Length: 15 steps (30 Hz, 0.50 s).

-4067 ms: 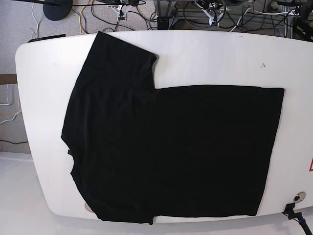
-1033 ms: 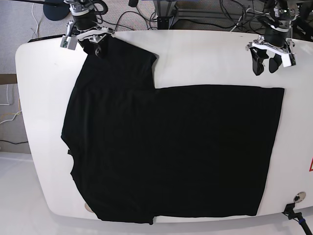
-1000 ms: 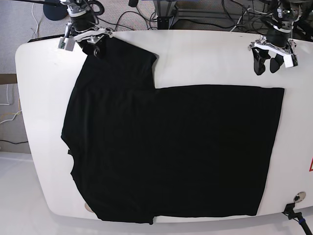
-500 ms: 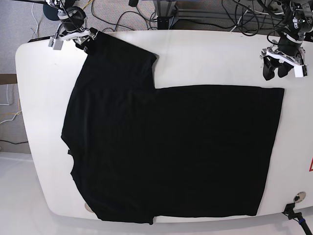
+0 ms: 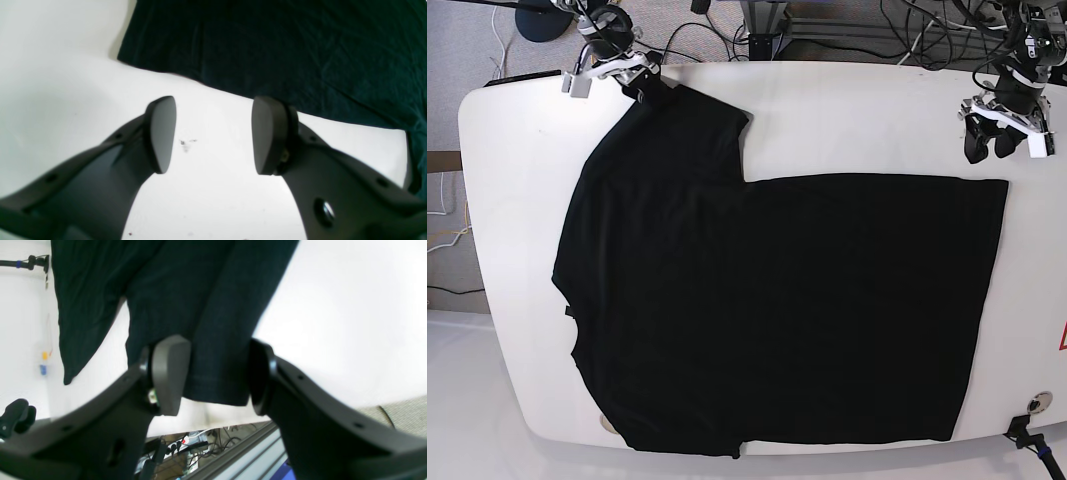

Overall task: Fold the T-shirt properly
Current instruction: 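Lower both grippers onto the shirt's shoulder corners and grasp them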

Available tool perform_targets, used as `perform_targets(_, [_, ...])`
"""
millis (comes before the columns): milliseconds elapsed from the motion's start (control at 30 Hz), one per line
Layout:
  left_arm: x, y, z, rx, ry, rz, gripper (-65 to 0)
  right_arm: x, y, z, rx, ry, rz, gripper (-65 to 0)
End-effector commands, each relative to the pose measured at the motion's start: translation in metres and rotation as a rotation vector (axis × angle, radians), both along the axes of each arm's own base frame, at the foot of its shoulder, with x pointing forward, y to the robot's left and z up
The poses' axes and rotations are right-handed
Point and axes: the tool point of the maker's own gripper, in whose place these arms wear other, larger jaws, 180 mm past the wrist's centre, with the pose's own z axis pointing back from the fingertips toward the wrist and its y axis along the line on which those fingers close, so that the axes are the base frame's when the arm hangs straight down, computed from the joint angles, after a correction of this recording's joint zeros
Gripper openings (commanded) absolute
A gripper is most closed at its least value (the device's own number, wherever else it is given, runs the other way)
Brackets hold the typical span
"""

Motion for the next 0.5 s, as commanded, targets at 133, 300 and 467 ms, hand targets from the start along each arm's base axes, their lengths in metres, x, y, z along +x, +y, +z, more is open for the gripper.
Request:
perform_targets(133, [0.011,0.005,0.012,0.010,-0.052,0.001,-31.1,-0.005,-0.004,-0.007,-0.020,0.049,0.021,-58.3])
perform_targets(300, [0.020,0.014,-0.001,-0.019,-0.035,0.033,-31.1,-0.003,-0.004,-0.006,-0.021,0.042,0.024,-65.0])
perform_targets(467, [0.039,0.038,-0.026,-0.065,0.022,0.082,-31.1,-0.003,-0.003,-0.006,-0.020,0.042,0.025,-65.0])
